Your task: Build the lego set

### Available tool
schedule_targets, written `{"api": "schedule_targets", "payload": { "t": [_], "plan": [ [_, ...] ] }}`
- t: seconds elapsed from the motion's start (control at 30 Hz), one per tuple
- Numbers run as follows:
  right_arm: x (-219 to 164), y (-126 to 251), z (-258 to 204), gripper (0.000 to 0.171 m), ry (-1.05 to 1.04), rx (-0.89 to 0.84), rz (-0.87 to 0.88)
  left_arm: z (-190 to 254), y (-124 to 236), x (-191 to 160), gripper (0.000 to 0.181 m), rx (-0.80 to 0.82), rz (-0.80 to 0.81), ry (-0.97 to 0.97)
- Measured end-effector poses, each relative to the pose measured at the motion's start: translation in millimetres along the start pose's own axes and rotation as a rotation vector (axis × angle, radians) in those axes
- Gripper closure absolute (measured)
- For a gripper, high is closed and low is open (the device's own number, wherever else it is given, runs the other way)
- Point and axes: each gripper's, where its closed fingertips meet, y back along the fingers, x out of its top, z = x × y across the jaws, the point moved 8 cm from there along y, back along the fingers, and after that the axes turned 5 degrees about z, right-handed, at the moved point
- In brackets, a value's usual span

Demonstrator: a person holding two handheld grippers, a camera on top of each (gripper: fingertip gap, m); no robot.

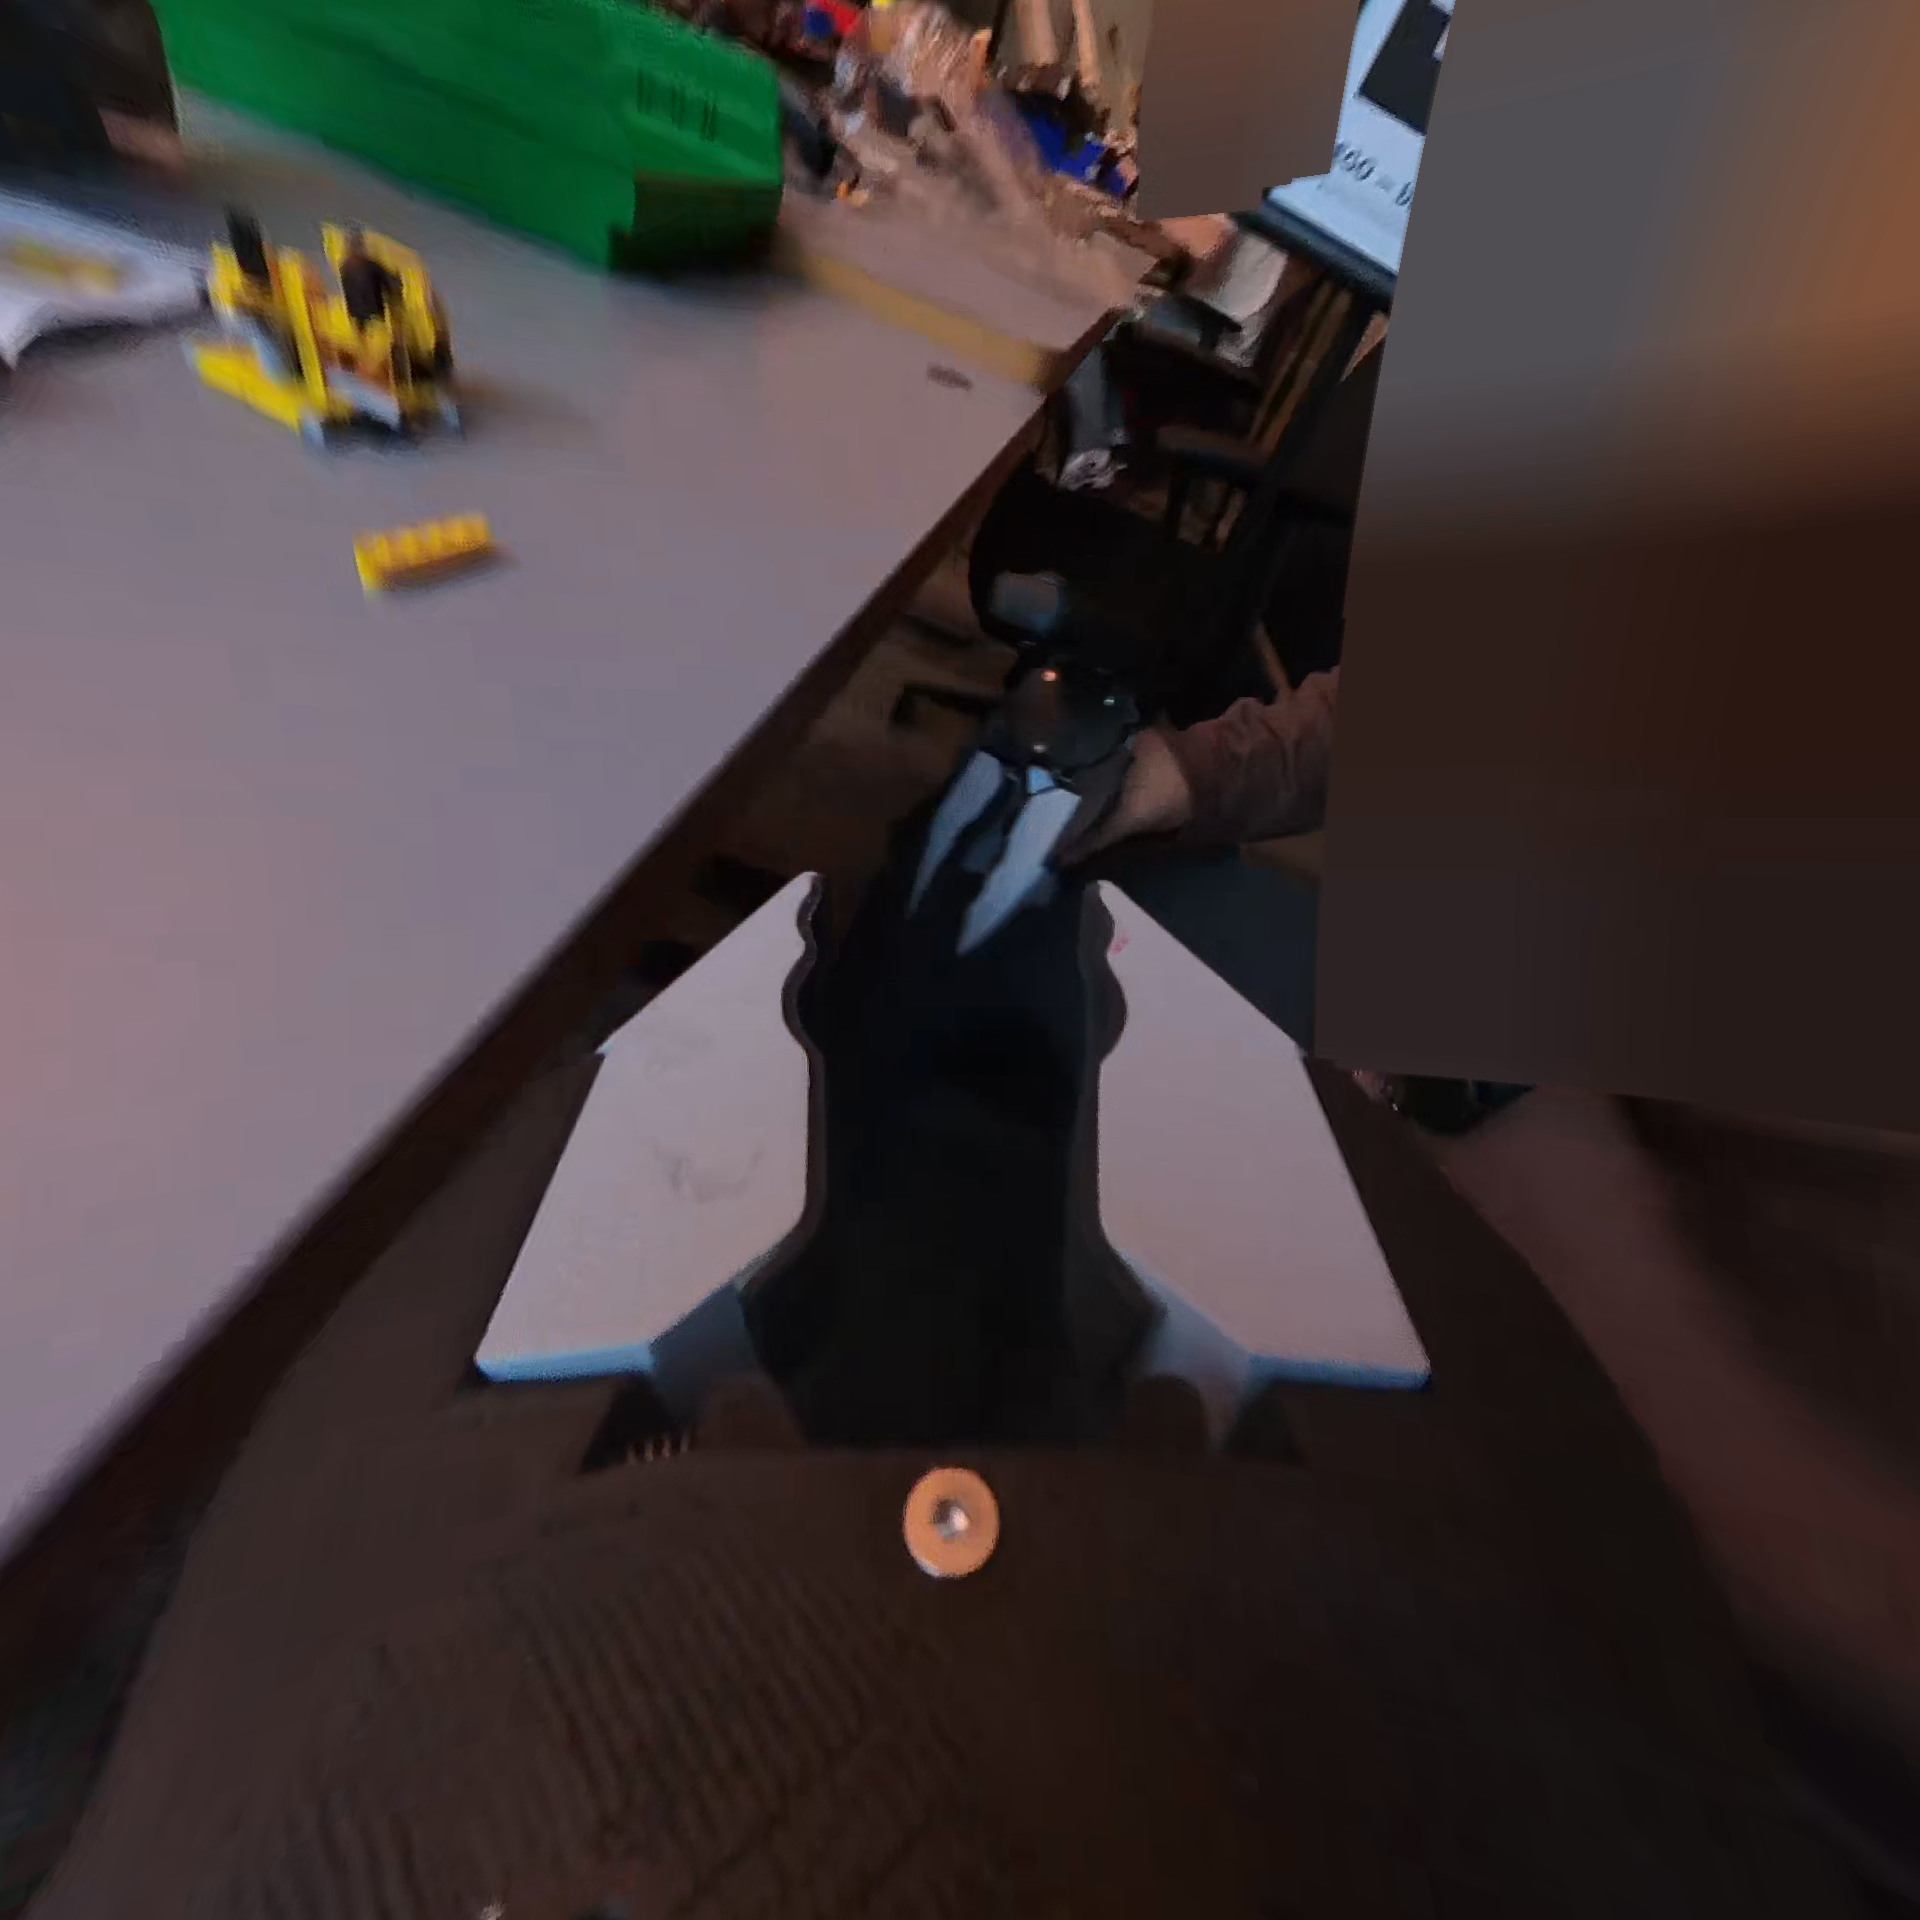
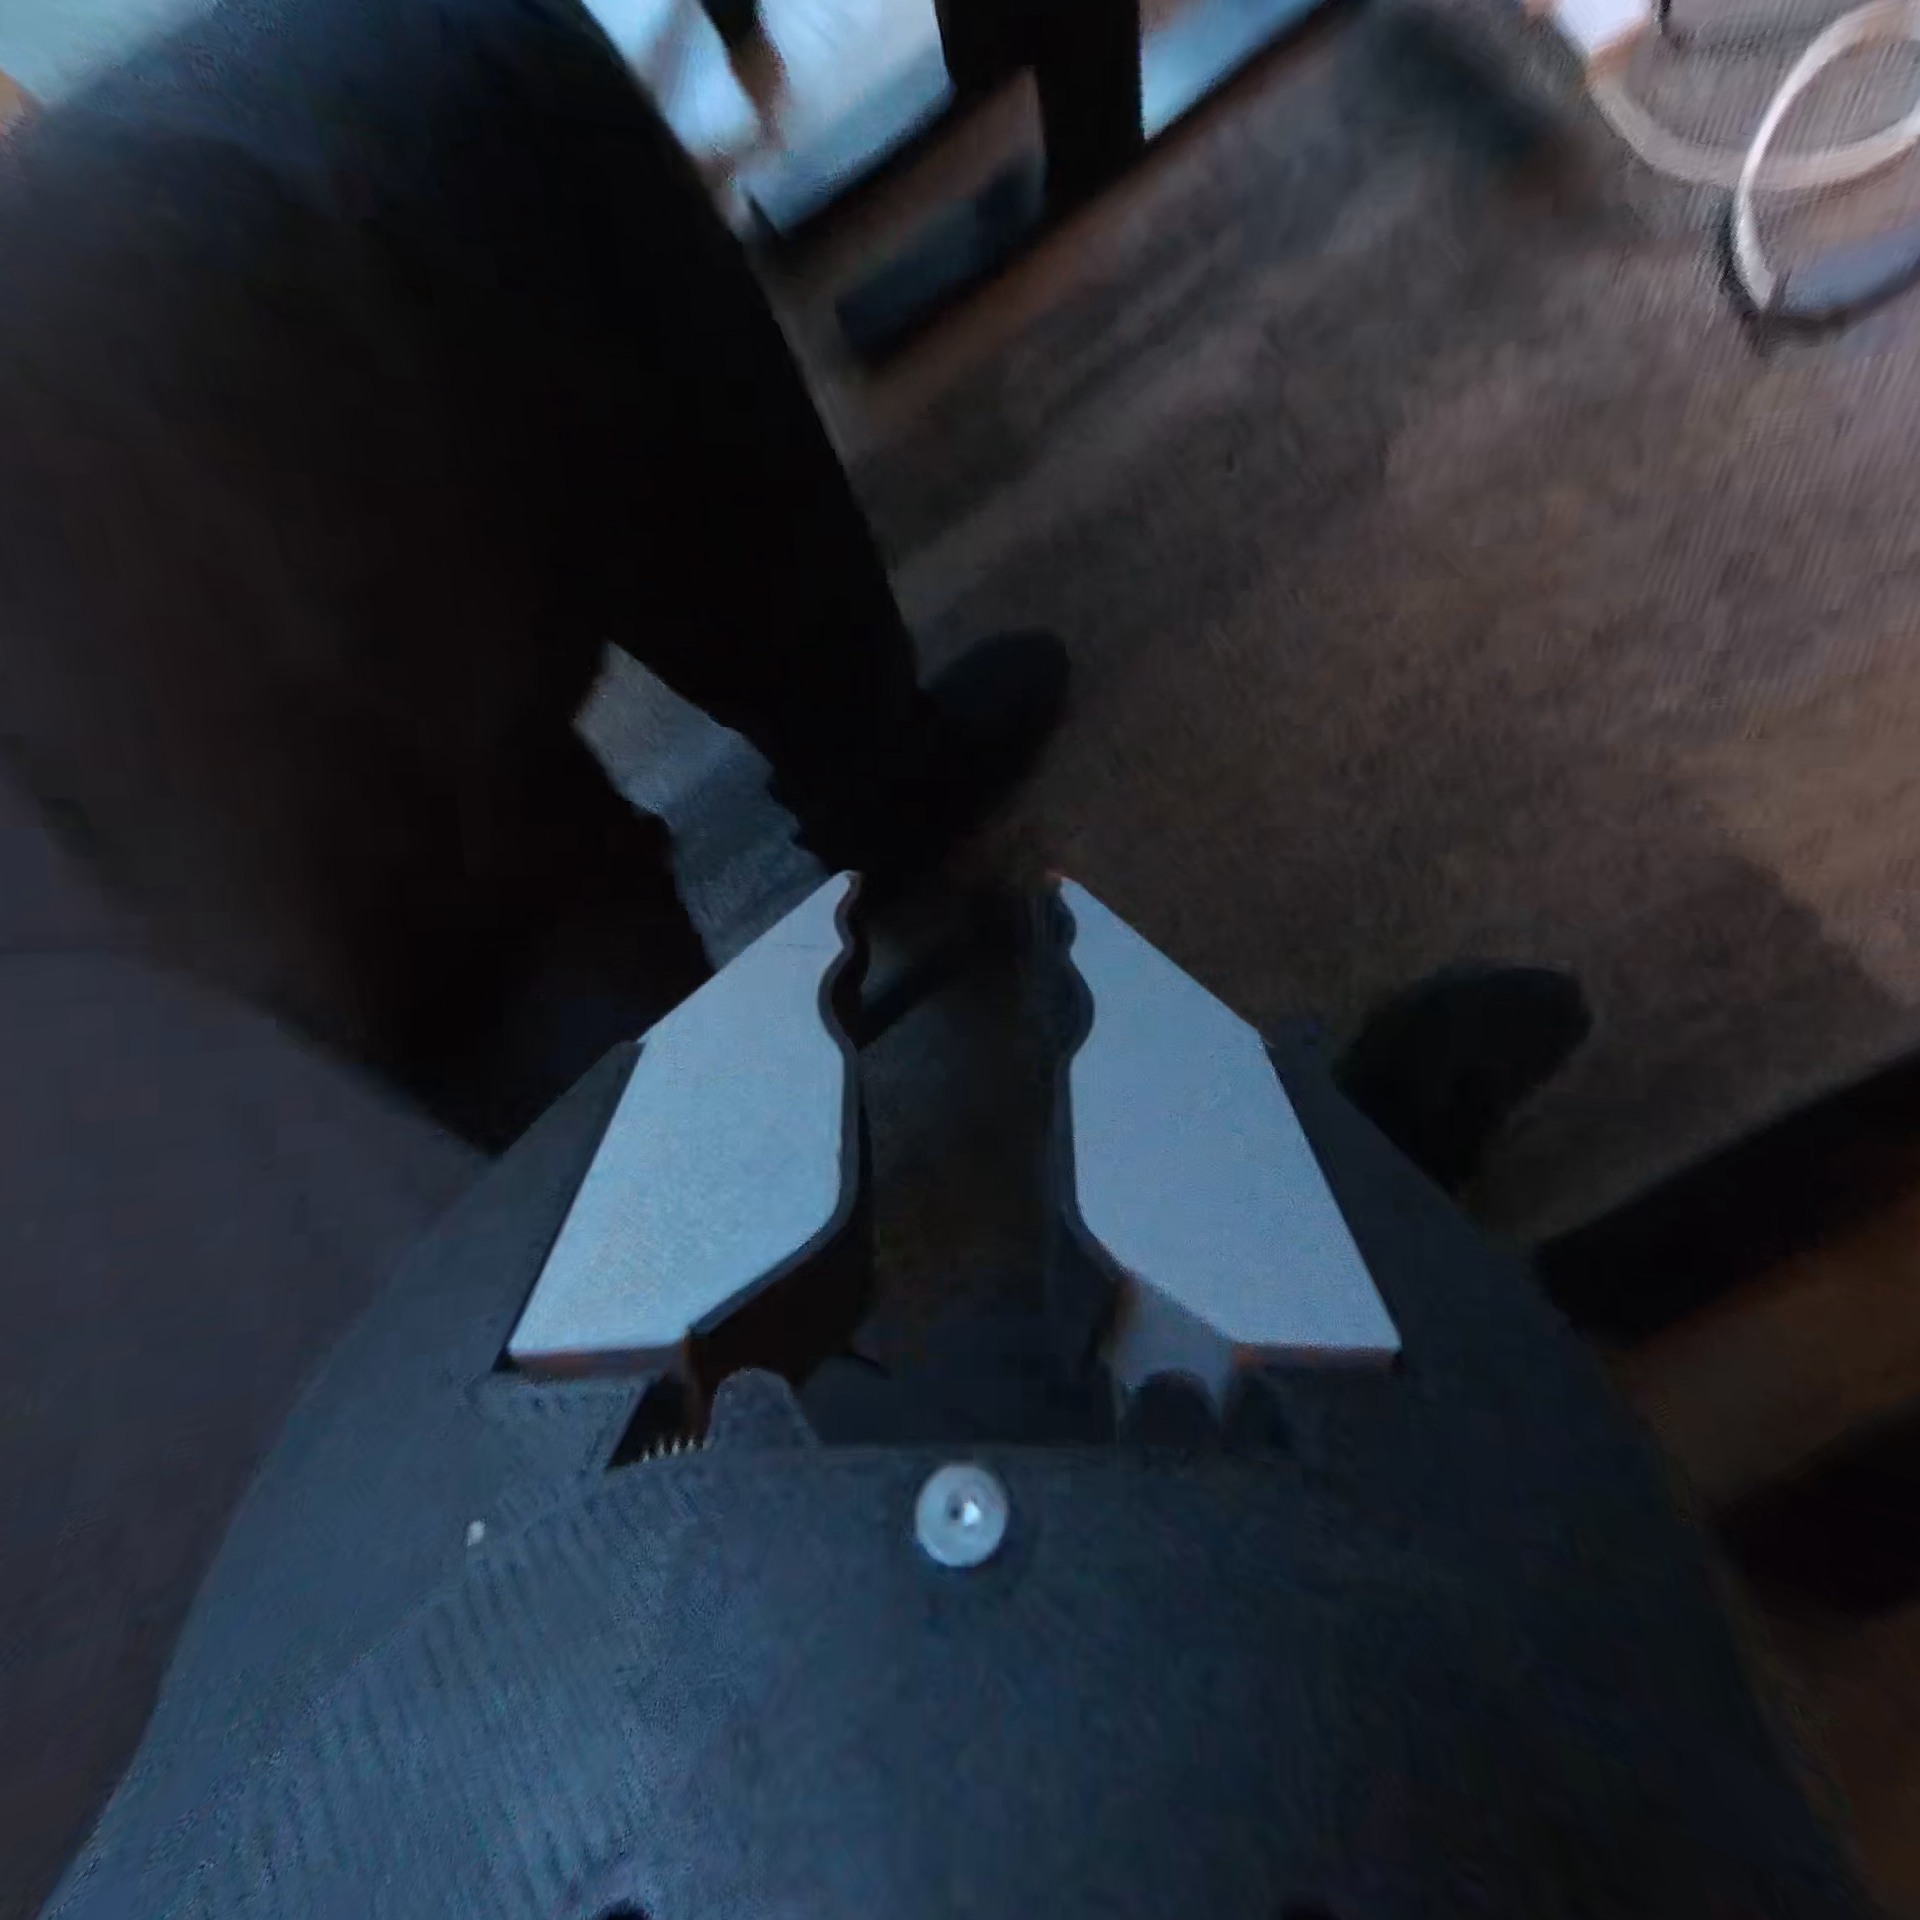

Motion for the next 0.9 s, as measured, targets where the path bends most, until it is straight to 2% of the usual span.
{"api": "schedule_targets", "payload": {
  "t": [0.07,0.13,0.23,0.27,0.3,0.37,0.5,0.6,0.73,0.9],
  "plan": [
    [-20,-40,19,0.132,-0.027,-0.004,-0.112,9,7,-31,0.136,0.057,-0.024,0.054],
    [-49,-88,43,0.134,-0.001,-0.022,-0.241,21,14,-66,0.135,0.165,-0.043,0.050],
    [-104,-156,85,0.155,-0.034,0.012,-0.331,32,17,-120,0.140,0.342,-0.039,0.081],
    [-124,-175,105,0.153,-0.045,-0.018,-0.346,32,18,-137,0.141,0.413,-0.015,0.106],
    [-146,-193,126,0.137,-0.065,-0.071,-0.374,33,19,-149,0.142,0.480,0.016,0.145],
    [-189,-220,168,0.132,-0.142,-0.145,-0.430,40,21,-166,0.144,0.563,0.068,0.199],
    [-254,-260,226,0.128,-0.118,-0.234,-0.486,57,22,-194,0.150,0.779,0.048,0.122],
    [-290,-288,244,0.130,0.000,-0.221,-0.524,64,11,-217,0.156,0.820,-0.021,0.191],
    [-312,-318,257,0.134,0.012,-0.239,-0.517,77,10,-239,0.170,0.926,-0.206,0.147],
    [-333,-340,269,0.143,0.003,-0.333,-0.598,81,13,-248,0.172,0.942,-0.229,0.178]
  ]
}}
